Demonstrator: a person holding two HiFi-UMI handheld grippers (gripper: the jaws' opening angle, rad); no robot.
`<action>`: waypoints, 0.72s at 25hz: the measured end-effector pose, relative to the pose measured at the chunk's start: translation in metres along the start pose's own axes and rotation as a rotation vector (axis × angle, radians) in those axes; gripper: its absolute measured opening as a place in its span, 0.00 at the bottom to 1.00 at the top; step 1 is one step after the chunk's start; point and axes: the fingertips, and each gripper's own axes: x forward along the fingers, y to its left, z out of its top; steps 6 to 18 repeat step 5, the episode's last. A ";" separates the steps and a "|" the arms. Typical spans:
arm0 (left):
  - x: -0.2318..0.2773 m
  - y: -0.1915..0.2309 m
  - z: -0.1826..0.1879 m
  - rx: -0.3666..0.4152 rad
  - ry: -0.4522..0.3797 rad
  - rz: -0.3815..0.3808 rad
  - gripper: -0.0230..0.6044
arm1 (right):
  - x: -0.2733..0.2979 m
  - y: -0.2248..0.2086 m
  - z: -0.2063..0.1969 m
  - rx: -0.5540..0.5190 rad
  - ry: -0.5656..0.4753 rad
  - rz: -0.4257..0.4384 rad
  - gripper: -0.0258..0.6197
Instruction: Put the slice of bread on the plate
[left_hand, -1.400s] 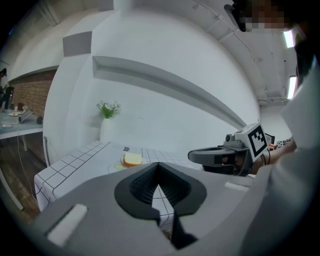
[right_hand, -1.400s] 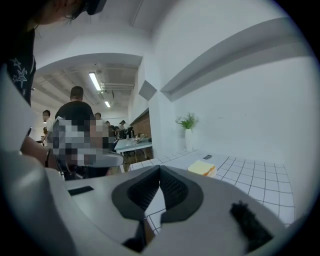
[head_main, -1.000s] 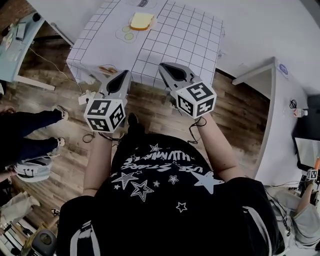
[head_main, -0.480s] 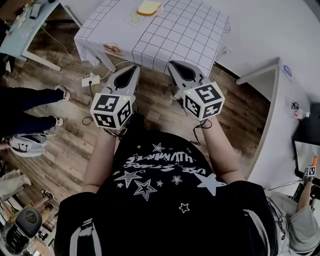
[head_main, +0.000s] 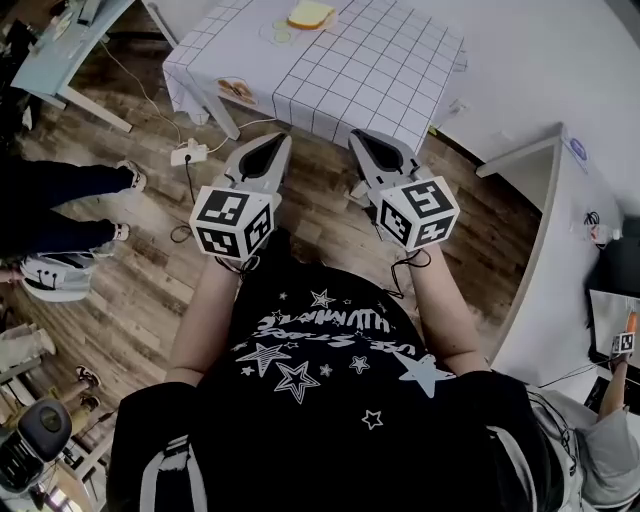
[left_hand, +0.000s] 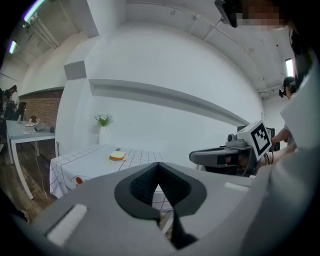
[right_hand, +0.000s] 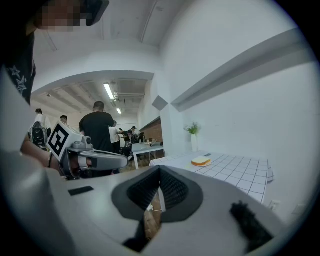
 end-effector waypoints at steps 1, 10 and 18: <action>-0.002 0.000 0.000 0.000 -0.001 0.003 0.05 | 0.000 0.002 0.000 -0.003 0.000 0.005 0.06; -0.008 0.000 0.001 0.002 -0.005 0.013 0.05 | -0.002 0.007 0.002 -0.011 0.000 0.014 0.06; -0.008 0.000 0.001 0.002 -0.005 0.013 0.05 | -0.002 0.007 0.002 -0.011 0.000 0.014 0.06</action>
